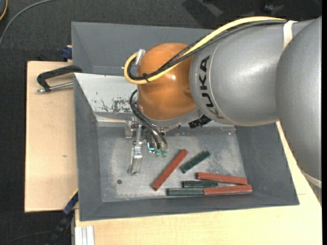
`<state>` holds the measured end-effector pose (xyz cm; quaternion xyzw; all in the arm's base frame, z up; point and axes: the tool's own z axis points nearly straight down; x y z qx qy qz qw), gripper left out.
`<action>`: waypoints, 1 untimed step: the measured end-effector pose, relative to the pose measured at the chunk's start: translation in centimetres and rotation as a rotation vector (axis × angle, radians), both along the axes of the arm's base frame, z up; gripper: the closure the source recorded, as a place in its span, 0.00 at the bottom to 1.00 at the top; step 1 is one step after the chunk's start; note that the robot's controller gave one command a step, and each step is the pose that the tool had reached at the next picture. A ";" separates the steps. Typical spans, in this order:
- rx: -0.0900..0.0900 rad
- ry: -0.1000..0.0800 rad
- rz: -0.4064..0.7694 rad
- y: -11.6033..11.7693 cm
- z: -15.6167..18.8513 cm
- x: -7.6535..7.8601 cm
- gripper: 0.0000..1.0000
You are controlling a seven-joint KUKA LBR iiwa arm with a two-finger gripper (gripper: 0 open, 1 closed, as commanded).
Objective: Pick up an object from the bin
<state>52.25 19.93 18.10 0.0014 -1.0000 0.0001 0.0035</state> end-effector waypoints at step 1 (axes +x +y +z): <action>-0.002 -0.004 -0.189 -5.4 -4.2 -0.1 0.00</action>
Offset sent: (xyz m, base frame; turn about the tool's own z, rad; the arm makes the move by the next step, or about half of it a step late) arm -0.0005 -0.0533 -0.0412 0.1885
